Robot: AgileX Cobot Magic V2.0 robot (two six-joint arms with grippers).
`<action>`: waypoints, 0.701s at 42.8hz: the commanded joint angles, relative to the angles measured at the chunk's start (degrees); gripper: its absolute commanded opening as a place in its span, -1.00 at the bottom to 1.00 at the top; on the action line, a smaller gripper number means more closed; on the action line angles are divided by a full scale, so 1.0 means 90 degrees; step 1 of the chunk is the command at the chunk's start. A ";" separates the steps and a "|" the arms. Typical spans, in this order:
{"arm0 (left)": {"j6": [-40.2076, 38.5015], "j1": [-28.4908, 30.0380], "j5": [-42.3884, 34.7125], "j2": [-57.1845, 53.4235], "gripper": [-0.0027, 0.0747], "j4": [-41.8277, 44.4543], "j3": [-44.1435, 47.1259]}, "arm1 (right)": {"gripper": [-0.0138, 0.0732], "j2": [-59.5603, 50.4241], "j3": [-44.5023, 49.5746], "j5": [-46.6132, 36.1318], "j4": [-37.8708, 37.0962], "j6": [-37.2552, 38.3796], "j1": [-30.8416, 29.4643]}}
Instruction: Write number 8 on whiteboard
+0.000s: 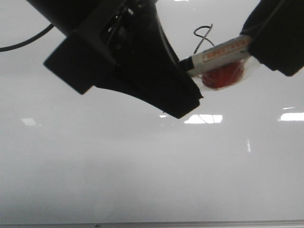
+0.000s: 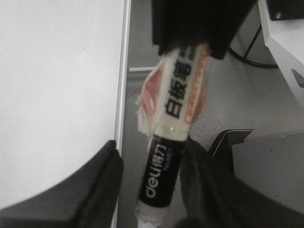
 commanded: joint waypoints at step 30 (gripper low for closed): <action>-0.4065 0.1280 -0.0162 -0.1048 -0.96 0.3159 -0.0208 | 0.68 -0.0579 -0.0214 0.0301 -0.0759 0.1023 -0.0670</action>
